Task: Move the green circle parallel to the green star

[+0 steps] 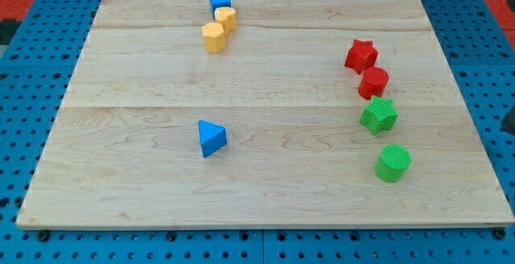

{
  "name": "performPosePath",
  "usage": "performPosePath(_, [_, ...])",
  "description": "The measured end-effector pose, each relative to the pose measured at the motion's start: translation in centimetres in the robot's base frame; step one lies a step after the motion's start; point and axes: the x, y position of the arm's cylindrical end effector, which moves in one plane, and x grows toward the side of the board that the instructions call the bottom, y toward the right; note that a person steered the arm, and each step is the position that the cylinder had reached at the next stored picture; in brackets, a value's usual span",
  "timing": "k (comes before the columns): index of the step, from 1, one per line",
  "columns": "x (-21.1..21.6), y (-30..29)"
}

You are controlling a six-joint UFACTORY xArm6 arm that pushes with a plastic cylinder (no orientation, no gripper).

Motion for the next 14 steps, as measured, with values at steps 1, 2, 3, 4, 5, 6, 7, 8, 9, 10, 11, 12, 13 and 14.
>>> performPosePath(1, [0.1, -0.5])
performPosePath(2, [3.3, -1.8])
performPosePath(3, [7.6, -5.6])
performPosePath(4, [5.7, -13.4])
performPosePath(5, [3.0, -21.3])
performPosePath(6, [9.6, -21.3])
performPosePath(7, [9.2, -25.9])
performPosePath(8, [3.9, -26.0])
performPosePath(9, [2.8, -26.7])
performPosePath(10, [10.3, -27.1])
performPosePath(11, [5.5, -28.6])
performPosePath(12, [0.4, -28.3])
performPosePath(13, [5.9, -26.0])
performPosePath(14, [6.4, -26.8])
